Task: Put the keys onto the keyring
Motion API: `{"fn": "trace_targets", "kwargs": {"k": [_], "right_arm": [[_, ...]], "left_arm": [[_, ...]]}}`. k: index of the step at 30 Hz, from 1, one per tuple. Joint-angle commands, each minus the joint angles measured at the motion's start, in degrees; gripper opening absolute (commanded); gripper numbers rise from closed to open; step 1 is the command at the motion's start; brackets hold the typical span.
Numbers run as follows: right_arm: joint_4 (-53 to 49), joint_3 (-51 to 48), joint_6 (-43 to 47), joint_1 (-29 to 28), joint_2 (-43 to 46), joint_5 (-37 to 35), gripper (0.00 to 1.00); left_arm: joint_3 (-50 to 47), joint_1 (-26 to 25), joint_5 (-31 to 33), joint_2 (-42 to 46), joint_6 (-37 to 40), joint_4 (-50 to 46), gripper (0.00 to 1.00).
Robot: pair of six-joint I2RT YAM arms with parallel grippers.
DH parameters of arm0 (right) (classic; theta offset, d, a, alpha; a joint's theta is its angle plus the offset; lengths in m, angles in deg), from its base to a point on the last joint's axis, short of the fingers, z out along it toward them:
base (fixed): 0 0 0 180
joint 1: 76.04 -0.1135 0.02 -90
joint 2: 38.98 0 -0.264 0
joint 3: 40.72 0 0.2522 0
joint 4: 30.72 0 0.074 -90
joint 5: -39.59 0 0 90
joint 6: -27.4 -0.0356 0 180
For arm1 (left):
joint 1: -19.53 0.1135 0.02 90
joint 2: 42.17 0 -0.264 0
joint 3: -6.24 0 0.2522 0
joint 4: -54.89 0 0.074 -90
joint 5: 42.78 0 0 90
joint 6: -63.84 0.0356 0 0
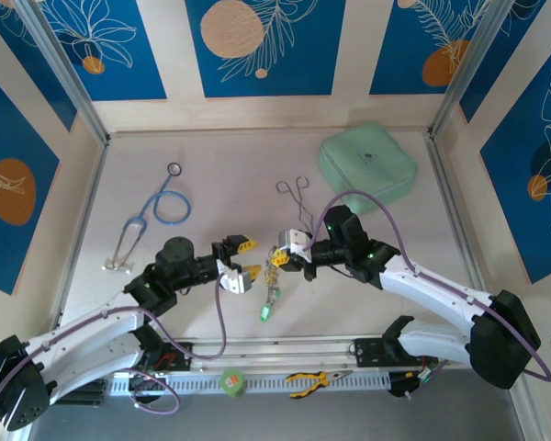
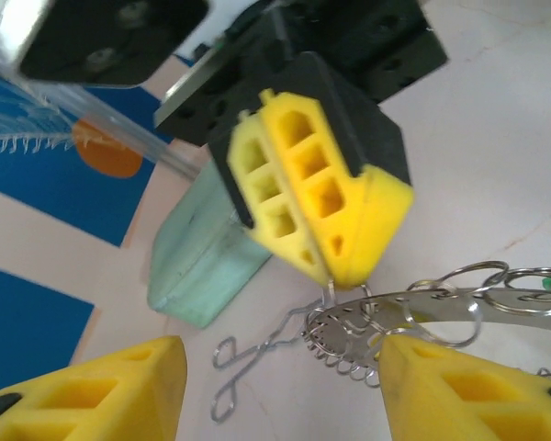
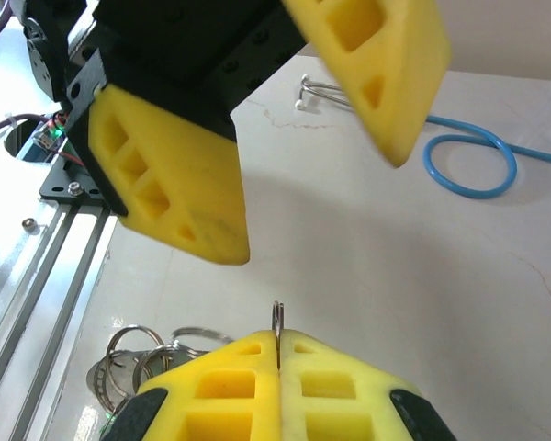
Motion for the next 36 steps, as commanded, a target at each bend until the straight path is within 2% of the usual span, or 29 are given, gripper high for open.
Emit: {"fn": "trace_targets", "kwargs": {"k": [1,4,12,23,30,36], "right_arm": [[0.31,-0.36,2.28,-0.88,-0.18,0.78,0.0],[-0.52,-0.22,3.28,-1.33,-0.13,0.41,0.0],[-0.67,0.05,4.0,-1.79,0.05,-0.18,0.0],[-0.32,-0.08,4.02,-2.5,0.18,-0.73,0.0],[-0.01,-0.13,3.89,-2.67,0.18,-0.73,0.0],[0.3,-0.08,3.85,-2.78,0.13,-0.82,0.0]], "left_arm": [[4.66,-0.04,2.1,-0.4,-11.3,-8.55,0.57],[8.62,0.78,-2.96,-2.06,-13.29,-17.57,0.52],[13.36,3.67,-15.76,-6.81,-20.58,-23.5,0.44],[16.77,4.46,-16.84,-12.62,-23.51,-25.33,0.41],[18.46,4.5,-16.66,-15.55,-23.54,-26.12,0.27],[19.03,4.49,-17.19,-16.51,-23.22,-26.88,0.19]]}}
